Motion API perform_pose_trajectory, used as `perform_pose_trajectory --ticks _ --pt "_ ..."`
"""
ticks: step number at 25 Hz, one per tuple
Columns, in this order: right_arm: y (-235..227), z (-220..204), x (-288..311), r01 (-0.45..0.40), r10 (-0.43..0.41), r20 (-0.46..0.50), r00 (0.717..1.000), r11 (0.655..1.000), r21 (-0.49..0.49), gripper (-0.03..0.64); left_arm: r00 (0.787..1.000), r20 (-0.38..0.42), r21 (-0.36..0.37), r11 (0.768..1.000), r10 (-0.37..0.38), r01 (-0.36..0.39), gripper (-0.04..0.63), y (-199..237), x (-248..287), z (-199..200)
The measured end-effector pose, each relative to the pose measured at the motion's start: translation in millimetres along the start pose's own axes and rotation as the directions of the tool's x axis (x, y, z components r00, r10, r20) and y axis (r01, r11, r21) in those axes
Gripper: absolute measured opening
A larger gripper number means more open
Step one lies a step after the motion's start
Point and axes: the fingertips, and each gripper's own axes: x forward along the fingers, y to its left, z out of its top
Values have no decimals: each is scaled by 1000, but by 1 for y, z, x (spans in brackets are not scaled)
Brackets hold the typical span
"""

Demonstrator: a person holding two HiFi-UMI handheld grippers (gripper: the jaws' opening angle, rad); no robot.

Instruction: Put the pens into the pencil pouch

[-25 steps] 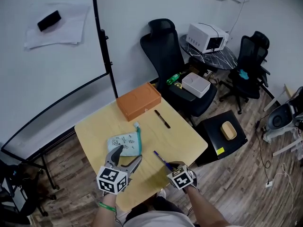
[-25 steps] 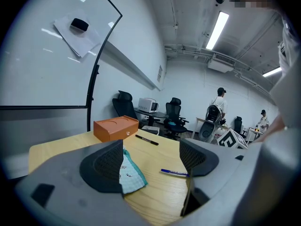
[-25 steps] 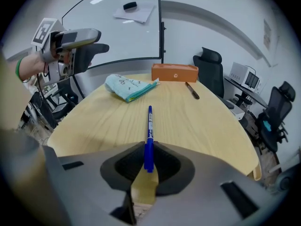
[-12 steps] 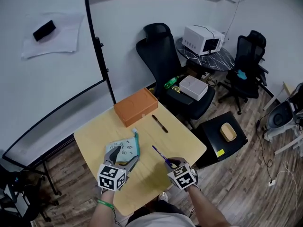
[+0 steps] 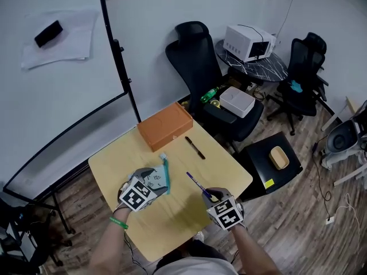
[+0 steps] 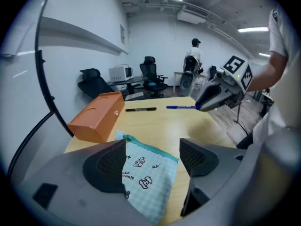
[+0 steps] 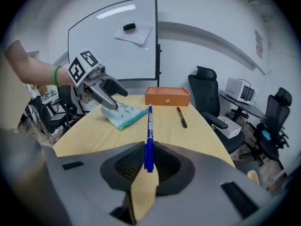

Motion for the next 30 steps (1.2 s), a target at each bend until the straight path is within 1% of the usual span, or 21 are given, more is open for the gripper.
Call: perform_pose_trajectory --ticks 3,6,12,15,17,18,20,21,25,28,30 --pt "-5 3 -3 8 -8 6 1000 1000 2 60 990 -119 82 993 -78 88 350 -5 13 -13" --pt "-11 3 -4 17 -17 10 1000 1000 11 60 973 -199 141 979 -116 146 348 -4 22 -19" --pt "-17 1 1 25 -25 2 1000 999 27 60 934 -322 181 959 -152 219 347 2 39 -38" --pt "-18 3 1 25 -25 3 1000 999 31 60 920 -355 188 952 -164 243 345 -2 44 -46" --pt "-20 5 3 26 -26 5 1000 999 32 60 916 -366 190 950 -166 249 336 -3 46 -48" --pt "-20 6 4 25 -25 6 1000 999 32 60 915 -369 193 949 -164 248 305 -2 48 -50" --pt "-20 6 8 22 -22 5 1000 999 30 60 914 -374 197 950 -155 242 216 -1 51 -55" --pt "-19 5 9 21 -21 3 1000 999 29 60 914 -377 199 950 -151 239 190 -1 52 -57" --pt "-18 7 9 22 -22 1 1000 999 23 60 920 -368 207 953 -135 222 110 3 51 -56" --pt "-20 9 10 25 -25 4 1000 999 19 60 933 -341 208 959 -114 193 34 8 49 -52" --pt "-20 11 10 25 -25 7 1000 1000 18 60 940 -324 203 962 -108 180 17 10 45 -51"
